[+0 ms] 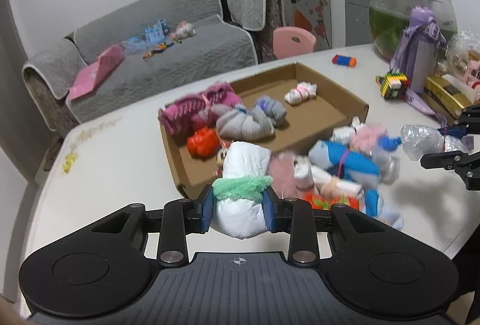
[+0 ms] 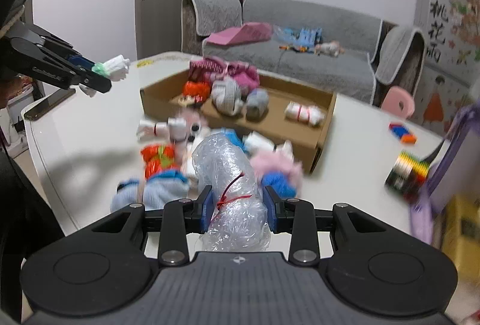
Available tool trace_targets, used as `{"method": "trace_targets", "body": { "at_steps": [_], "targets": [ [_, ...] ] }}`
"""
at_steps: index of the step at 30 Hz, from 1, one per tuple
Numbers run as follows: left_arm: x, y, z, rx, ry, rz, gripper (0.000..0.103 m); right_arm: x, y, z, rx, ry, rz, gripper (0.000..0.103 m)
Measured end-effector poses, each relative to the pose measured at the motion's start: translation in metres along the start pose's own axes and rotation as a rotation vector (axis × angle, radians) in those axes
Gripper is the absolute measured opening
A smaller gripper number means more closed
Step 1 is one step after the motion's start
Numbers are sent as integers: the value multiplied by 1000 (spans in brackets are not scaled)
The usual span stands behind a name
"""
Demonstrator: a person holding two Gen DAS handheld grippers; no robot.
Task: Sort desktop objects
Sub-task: 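Carry both held bundles over the cardboard box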
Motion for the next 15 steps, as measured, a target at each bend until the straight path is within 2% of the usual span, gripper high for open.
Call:
{"method": "trace_targets", "body": {
  "at_steps": [7, 15],
  "targets": [
    [-12, 12, -35, 47, -17, -9, 40, 4, -9, -48, 22, -61, 33, 32],
    [-62, 30, -67, 152, 10, 14, 40, -22, -30, -102, -18, -135, 49, 32]
  ]
}}
Point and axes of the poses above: each gripper's, at about its wrist camera, not at the fingertips, and x roughly against the way its jaws point, y to its left, z to its underside, the point moved 10 cm from there along -x, roughly the way its jaws point, and after that the axes turned 7 degrees about -x, right-handed, at the moved point
